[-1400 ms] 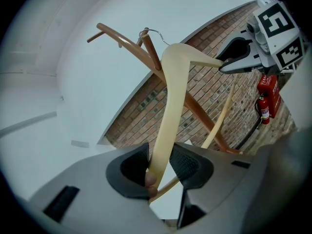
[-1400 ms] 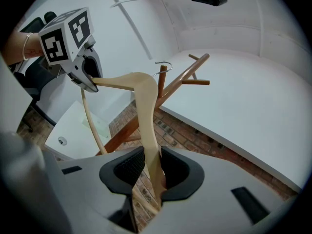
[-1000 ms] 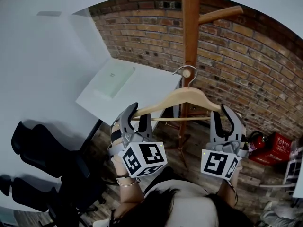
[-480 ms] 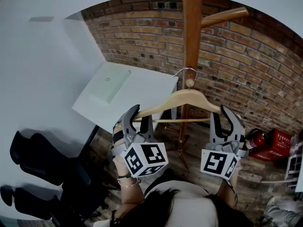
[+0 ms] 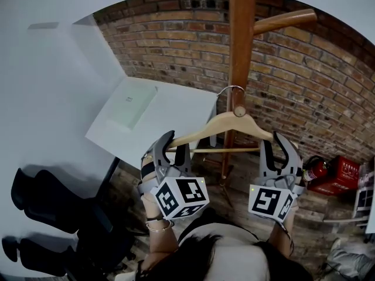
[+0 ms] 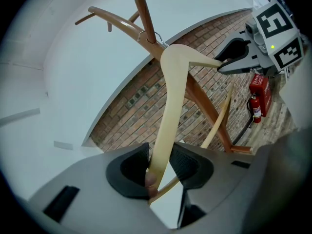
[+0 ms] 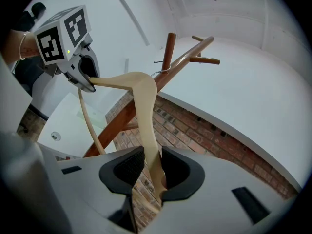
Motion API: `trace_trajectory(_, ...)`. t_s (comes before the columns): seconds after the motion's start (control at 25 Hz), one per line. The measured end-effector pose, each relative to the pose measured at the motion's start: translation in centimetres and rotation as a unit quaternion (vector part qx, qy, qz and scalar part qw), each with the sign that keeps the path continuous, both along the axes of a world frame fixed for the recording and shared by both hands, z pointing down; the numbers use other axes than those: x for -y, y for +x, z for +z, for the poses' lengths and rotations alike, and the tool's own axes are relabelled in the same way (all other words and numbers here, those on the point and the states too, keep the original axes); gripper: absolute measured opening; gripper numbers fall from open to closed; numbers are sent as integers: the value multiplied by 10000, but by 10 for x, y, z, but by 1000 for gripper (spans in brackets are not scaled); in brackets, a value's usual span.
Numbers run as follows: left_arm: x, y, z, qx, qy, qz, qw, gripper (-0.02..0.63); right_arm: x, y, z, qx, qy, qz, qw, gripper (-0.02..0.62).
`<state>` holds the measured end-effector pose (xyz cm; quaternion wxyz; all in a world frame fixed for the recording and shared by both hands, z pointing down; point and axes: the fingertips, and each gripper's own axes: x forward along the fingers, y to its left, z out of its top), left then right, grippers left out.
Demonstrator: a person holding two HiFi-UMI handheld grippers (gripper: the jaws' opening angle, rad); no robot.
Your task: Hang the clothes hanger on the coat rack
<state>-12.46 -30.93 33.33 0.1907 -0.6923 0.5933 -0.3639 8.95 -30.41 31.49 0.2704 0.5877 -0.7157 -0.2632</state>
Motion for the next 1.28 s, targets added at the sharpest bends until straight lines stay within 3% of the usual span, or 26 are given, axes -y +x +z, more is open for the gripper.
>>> trace_trajectory(0.52, 8, 2, 9, -79, -49, 128, 9999, 135, 6, 2, 7, 33, -5, 105, 9999, 123)
trace_trajectory(1.08, 15, -3, 12, -56, 302, 194, 9993, 141, 7, -2, 10, 268, 4, 38, 9996, 127)
trace_trajectory(1.28, 14, -3, 6, -265, 340, 231, 9988, 143, 7, -4, 11, 366, -77, 24, 9993, 127)
